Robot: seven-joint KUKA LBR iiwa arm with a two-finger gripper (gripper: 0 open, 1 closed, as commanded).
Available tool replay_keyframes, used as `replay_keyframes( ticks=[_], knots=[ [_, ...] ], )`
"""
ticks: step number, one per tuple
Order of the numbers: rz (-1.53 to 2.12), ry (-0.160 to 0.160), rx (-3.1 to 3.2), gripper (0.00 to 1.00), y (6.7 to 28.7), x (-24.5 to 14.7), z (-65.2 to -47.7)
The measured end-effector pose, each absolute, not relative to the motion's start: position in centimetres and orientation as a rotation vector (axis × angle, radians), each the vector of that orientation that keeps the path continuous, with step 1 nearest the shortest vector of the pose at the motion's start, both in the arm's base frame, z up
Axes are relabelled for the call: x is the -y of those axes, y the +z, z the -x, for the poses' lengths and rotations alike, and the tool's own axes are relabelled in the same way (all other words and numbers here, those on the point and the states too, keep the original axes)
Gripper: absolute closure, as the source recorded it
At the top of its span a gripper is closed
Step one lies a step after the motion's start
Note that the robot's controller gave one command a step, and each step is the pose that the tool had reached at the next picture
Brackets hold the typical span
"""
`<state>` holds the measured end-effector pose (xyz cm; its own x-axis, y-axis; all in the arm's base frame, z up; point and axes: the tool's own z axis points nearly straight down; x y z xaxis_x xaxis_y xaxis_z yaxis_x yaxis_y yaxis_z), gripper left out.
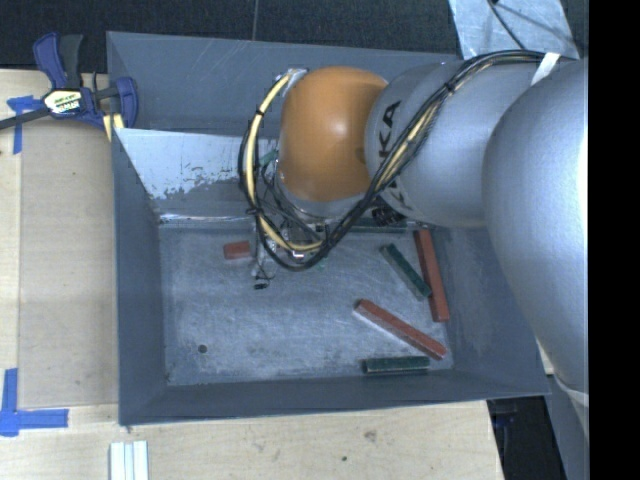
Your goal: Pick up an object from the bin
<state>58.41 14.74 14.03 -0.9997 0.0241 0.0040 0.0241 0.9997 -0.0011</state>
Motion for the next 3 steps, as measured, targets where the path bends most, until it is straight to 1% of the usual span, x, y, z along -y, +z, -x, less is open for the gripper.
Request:
replay_keyframes(
  ticks=[1,2,3],
  knots=[
    [0.042,-0.001,3.144,0.00,14.4,-14.7,-58.6],
    [-0.026,0.000,3.143,0.00,7.0,-14.0,-60.7],
    [-0.024,-0.002,3.145,1.00,7.1,-14.1,-60.7]
  ],
)
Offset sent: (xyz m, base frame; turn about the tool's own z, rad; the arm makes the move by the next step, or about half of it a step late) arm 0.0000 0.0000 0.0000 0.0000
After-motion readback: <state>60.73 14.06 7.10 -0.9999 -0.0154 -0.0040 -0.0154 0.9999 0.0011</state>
